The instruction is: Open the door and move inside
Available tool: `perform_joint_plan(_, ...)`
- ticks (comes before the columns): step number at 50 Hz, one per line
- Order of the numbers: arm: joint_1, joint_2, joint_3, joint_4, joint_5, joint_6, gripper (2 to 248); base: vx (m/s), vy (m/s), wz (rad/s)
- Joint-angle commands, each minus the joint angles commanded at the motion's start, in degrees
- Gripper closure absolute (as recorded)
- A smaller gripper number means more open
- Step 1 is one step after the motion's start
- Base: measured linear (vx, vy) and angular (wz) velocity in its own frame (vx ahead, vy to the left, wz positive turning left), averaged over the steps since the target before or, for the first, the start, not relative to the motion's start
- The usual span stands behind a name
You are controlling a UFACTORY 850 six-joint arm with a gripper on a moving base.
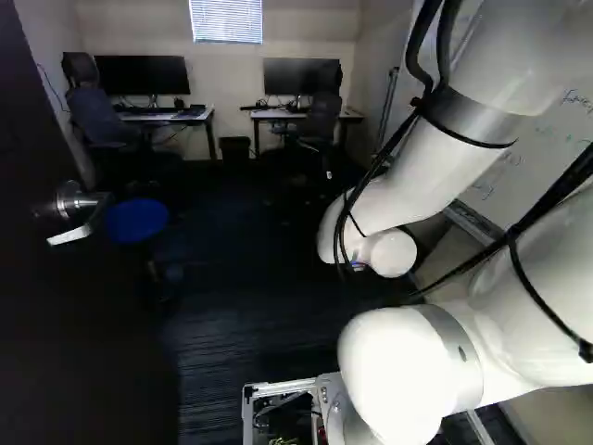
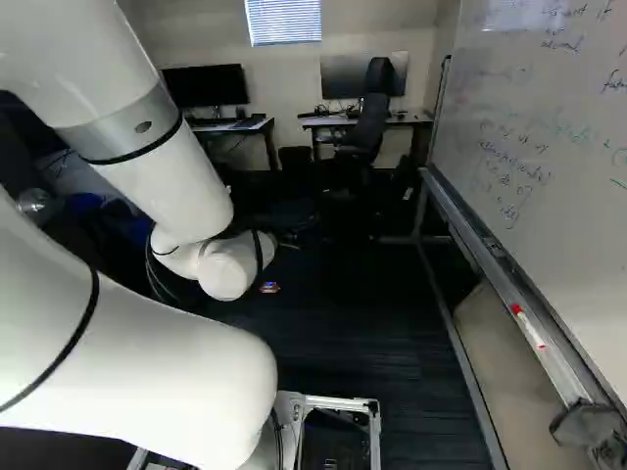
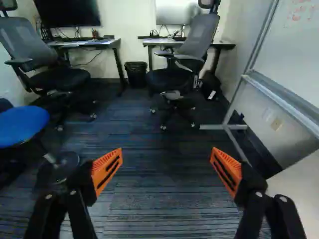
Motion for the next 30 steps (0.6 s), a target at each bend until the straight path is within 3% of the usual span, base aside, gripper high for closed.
perform_joint_plan(30,0.0,0.0,0.0,0.0,0.0,0.0,3,0.235,0.006,0.004)
